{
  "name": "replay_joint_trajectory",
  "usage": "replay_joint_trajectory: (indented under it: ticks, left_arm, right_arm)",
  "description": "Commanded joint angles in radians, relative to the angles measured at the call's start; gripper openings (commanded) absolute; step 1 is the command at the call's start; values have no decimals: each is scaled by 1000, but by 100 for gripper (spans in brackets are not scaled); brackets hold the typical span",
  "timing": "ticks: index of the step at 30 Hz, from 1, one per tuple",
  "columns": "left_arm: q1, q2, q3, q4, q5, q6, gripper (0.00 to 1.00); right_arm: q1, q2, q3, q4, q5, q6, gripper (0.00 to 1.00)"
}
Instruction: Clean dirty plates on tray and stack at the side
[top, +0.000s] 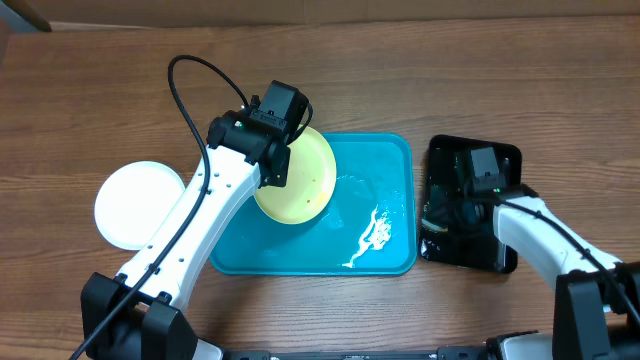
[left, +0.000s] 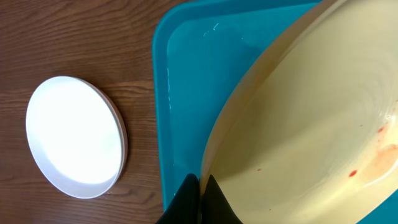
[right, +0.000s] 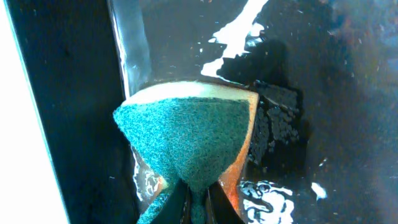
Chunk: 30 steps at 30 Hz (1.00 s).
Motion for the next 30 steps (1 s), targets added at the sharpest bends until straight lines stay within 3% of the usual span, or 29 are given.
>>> replay_joint_trajectory:
  ticks: [1, 9, 14, 20, 30]
  left_arm:
    - [-2, 9, -3, 2, 16, -24, 4]
    - [-2, 9, -3, 1, 16, -24, 4]
    - [-2, 9, -3, 1, 15, -24, 4]
    - [-2, 9, -3, 1, 16, -24, 4]
    - [-2, 9, -3, 1, 16, -24, 4]
  right_arm:
    - [3, 14, -55, 10, -78, 38, 4]
    - [2, -16, 90, -126, -87, -48, 4]
    - [2, -47, 186, -231, 74, 92, 4]
    - [3, -48, 156, -215, 153, 282, 4]
    - [3, -23, -12, -74, 147, 300, 4]
